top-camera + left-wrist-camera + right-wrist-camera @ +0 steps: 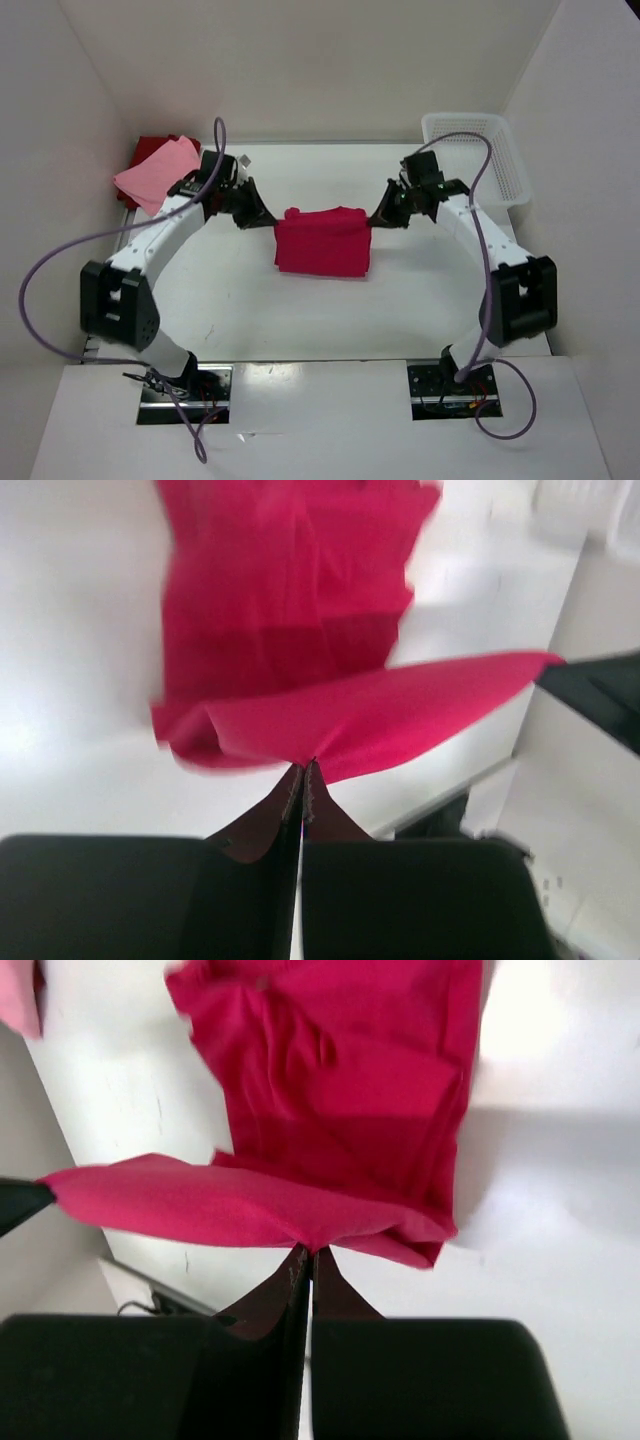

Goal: Fold and stack the t-shirts

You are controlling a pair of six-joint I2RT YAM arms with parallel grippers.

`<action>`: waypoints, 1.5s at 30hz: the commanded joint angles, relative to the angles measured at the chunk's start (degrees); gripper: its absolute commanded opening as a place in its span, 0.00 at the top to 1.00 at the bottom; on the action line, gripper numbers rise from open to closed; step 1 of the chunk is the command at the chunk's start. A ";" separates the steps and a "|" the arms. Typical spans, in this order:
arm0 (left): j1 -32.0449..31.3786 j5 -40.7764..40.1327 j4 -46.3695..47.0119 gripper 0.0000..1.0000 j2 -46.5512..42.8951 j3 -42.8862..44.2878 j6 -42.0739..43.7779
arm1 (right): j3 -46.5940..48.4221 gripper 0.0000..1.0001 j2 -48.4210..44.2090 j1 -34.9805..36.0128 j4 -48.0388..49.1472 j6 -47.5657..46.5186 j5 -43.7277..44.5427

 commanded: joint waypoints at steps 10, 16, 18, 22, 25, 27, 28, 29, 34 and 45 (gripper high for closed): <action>3.71 -5.51 8.10 0.98 35.31 29.47 2.01 | 30.63 1.00 32.03 -4.99 5.20 -8.76 5.16; 4.86 -7.17 11.17 0.82 40.07 37.04 -1.68 | 40.67 0.77 38.64 -5.51 5.20 -6.05 4.55; 5.47 -8.75 13.81 0.76 38.05 37.04 -2.74 | 42.08 0.69 39.17 -5.51 5.20 -5.43 4.01; 6.09 -10.51 16.79 0.61 33.75 33.80 -3.89 | 40.08 0.58 35.22 -5.51 5.20 -5.42 4.01; 4.52 -7.89 21.35 0.61 29.80 26.96 -5.29 | 32.18 0.68 30.31 -4.73 7.91 -5.42 3.49; 1.97 -4.64 21.37 0.63 29.78 24.84 -4.77 | 27.16 0.91 28.71 -2.72 7.92 -5.42 1.47; -1.09 -3.76 21.37 0.63 29.26 22.30 -4.24 | 25.41 0.96 27.05 -2.00 8.97 -5.42 1.46; -2.51 -2.97 21.98 0.63 28.56 20.63 -4.24 | 21.82 1.00 26.34 -1.39 9.59 -4.73 -0.10; -6.22 -0.15 28.39 0.63 24.78 4.76 -7.05 | 10.20 1.00 22.82 1.17 13.64 -3.49 -1.61; -6.22 0.64 32.44 0.63 18.80 -19.53 -5.64 | -3.78 1.00 21.76 1.17 17.85 -2.96 1.55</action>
